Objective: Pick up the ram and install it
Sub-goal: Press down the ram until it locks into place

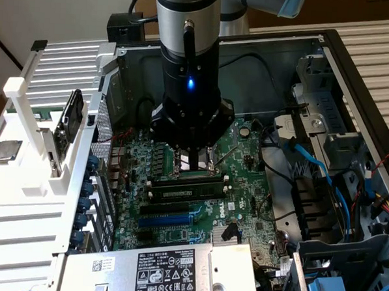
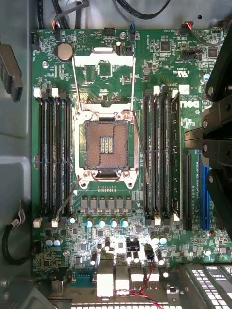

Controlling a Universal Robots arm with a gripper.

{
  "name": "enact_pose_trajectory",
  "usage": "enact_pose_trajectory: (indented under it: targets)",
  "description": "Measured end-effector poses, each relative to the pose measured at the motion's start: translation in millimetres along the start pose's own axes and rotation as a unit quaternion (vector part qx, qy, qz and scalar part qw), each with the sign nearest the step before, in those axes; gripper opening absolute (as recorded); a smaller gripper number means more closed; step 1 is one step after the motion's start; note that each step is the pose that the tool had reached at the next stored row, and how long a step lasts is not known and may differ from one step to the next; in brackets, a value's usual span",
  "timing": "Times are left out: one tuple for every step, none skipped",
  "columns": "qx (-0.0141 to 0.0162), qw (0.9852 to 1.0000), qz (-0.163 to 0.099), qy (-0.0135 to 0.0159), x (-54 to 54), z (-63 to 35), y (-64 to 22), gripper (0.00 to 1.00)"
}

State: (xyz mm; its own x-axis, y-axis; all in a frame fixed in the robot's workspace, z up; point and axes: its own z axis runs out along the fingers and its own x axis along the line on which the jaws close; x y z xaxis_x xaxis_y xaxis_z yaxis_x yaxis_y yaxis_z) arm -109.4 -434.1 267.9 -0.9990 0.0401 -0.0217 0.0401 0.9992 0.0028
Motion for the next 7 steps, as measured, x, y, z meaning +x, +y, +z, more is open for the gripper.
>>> enact_pose_trajectory:
  targets:
    - [0.0003, 0.9999, 0.015, -0.0001, 0.0, 0.0, 0.0, 0.1]
    - [0.0005, 0.9996, 0.027, -0.0001, 0.0, 0.1, 0.0, 0.1]
    - [0.0006, 0.9996, 0.027, -0.0001, 0.0, 0.1, 0.0, 0.1]
    - [0.0006, 0.9996, 0.027, -0.0001, 0.0, 0.0, 0.0, 0.1]
    - [0.0005, 0.9996, 0.027, -0.0001, 0.0, 0.1, 0.0, 0.1]
    - [0.0005, 0.9996, 0.027, -0.0001, 0.0, 0.1, 0.0, 0.1]
    - [0.0005, 0.9996, 0.027, -0.0001, 0.0, 0.1, 0.0, 0.1]
